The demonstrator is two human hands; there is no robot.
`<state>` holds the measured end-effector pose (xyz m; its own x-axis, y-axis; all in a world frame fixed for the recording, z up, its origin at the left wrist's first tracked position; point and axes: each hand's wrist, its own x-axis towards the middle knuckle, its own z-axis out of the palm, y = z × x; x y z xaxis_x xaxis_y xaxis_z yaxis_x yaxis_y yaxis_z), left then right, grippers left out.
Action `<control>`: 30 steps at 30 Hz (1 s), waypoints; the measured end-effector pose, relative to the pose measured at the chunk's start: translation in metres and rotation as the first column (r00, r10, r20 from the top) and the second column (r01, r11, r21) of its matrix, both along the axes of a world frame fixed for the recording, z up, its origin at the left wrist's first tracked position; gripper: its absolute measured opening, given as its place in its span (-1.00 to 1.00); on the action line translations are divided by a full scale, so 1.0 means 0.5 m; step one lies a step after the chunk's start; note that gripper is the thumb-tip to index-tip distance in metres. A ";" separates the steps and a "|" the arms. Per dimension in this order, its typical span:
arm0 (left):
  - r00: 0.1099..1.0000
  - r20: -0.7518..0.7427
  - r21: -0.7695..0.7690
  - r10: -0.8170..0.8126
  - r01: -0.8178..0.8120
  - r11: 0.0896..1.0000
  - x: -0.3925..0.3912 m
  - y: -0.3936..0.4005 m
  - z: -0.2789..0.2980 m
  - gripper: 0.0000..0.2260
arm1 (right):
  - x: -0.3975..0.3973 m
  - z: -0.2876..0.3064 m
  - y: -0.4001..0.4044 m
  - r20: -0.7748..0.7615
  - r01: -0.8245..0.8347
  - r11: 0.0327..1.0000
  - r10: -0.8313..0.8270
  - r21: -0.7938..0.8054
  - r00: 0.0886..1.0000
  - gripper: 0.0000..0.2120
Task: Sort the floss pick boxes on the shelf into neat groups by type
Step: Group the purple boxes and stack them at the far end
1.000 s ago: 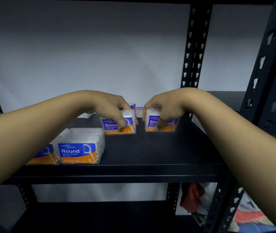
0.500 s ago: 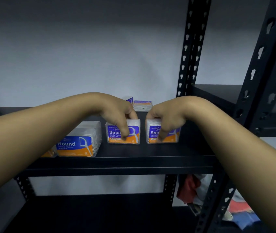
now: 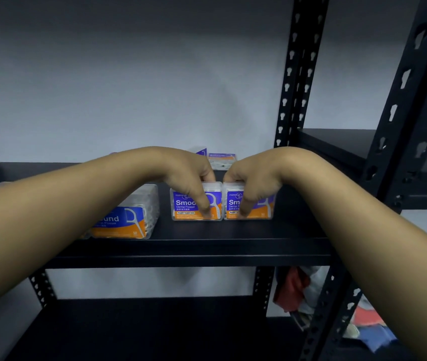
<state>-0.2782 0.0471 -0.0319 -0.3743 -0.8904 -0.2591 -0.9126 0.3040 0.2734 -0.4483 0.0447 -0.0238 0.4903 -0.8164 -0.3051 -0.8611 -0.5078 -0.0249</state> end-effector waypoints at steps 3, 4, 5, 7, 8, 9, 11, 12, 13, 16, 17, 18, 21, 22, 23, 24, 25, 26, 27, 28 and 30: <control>1.000 0.016 -0.009 0.002 -0.002 1.000 -0.004 0.002 -0.001 -0.79 | 0.003 0.002 0.004 -0.013 0.009 1.000 -0.009 0.006 1.000 -0.61; 1.000 0.026 -0.004 -0.003 0.004 1.000 -0.003 0.003 0.003 -0.76 | 0.004 0.005 0.006 -0.017 0.017 1.000 -0.017 0.020 1.000 -0.60; 0.999 0.038 0.007 -0.015 0.015 1.000 -0.001 0.006 0.011 -0.72 | 0.003 0.009 0.008 -0.015 0.028 0.998 -0.028 0.047 0.999 -0.57; 0.998 0.043 0.051 -0.048 0.046 0.998 0.012 0.010 0.039 -0.63 | 0.001 0.022 0.008 0.002 0.062 0.992 -0.063 0.110 0.998 -0.50; 0.997 0.035 0.077 -0.062 0.059 0.995 0.022 0.011 0.056 -0.57 | -0.001 0.030 0.007 0.020 0.082 0.988 -0.086 0.130 0.996 -0.45; 0.997 0.031 0.095 -0.073 0.070 0.993 0.033 0.012 0.072 -0.51 | -0.004 0.040 0.006 0.041 0.099 0.985 -0.105 0.138 0.994 -0.41; 0.996 0.040 0.086 -0.085 0.081 0.993 0.059 0.010 0.102 -0.45 | -0.010 0.058 0.003 0.089 0.117 0.983 -0.131 0.143 0.987 -0.35; 0.996 0.038 0.073 -0.083 0.080 0.994 0.071 0.008 0.114 -0.46 | -0.012 0.068 0.002 0.116 0.124 0.982 -0.141 0.143 0.983 -0.36; 0.997 0.030 0.056 -0.076 0.074 0.996 0.082 0.005 0.125 -0.50 | -0.014 0.078 -0.001 0.144 0.129 0.982 -0.149 0.138 0.978 -0.39; 1.000 -0.029 -0.040 -0.009 0.008 0.999 0.109 -0.019 0.143 -0.67 | -0.012 0.103 -0.021 0.228 0.152 0.983 -0.171 0.098 0.958 -0.46; 0.998 -0.055 -0.082 0.021 -0.025 0.996 0.116 -0.032 0.145 -0.71 | -0.008 0.108 -0.032 0.249 0.166 0.983 -0.181 0.081 0.951 -0.49; 0.996 -0.075 -0.118 0.053 -0.061 0.991 0.121 -0.047 0.145 -0.73 | -0.001 0.110 -0.047 0.266 0.180 0.982 -0.190 0.060 0.945 -0.51; 0.981 -0.097 -0.175 0.166 -0.181 0.968 0.134 -0.094 0.137 -0.75 | 0.022 0.113 -0.093 0.293 0.212 0.977 -0.195 -0.028 0.936 -0.59; 0.975 -0.096 -0.189 0.201 -0.216 0.958 0.137 -0.110 0.132 -0.73 | 0.030 0.113 -0.110 0.296 0.219 0.974 -0.192 -0.059 0.936 -0.60; 0.969 -0.095 -0.204 0.229 -0.244 0.948 0.140 -0.125 0.128 -0.71 | 0.036 0.112 -0.126 0.296 0.223 0.971 -0.188 -0.089 0.936 -0.61; 0.964 -0.100 -0.217 0.248 -0.265 0.940 0.141 -0.140 0.124 -0.69 | 0.041 0.109 -0.144 0.294 0.226 0.967 -0.182 -0.120 0.938 -0.62; 0.959 -0.110 -0.228 0.262 -0.281 0.932 0.141 -0.154 0.120 -0.68 | 0.045 0.106 -0.160 0.288 0.226 0.962 -0.175 -0.153 0.941 -0.64; 0.955 -0.120 -0.237 0.270 -0.292 0.927 0.139 -0.167 0.118 -0.67 | 0.049 0.102 -0.176 0.279 0.224 0.956 -0.167 -0.189 0.946 -0.65; 0.953 -0.123 -0.241 0.277 -0.299 0.923 0.135 -0.180 0.117 -0.65 | 0.052 0.097 -0.191 0.264 0.221 0.948 -0.158 -0.228 0.951 -0.65; 0.952 -0.120 -0.241 0.283 -0.304 0.922 0.130 -0.191 0.116 -0.64 | 0.055 0.092 -0.204 0.243 0.214 0.939 -0.149 -0.268 0.959 -0.65; 0.950 -0.105 -0.234 0.294 -0.311 0.921 0.116 -0.212 0.117 -0.62 | 0.062 0.081 -0.226 0.179 0.196 0.924 -0.143 -0.328 0.973 -0.62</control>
<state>-0.2204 -0.0589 0.0264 -0.0861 -0.9963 -0.0025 -0.9540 0.0817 0.2886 -0.4175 -0.0686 0.0169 0.3538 -0.9325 0.0729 -0.9347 -0.3554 -0.0105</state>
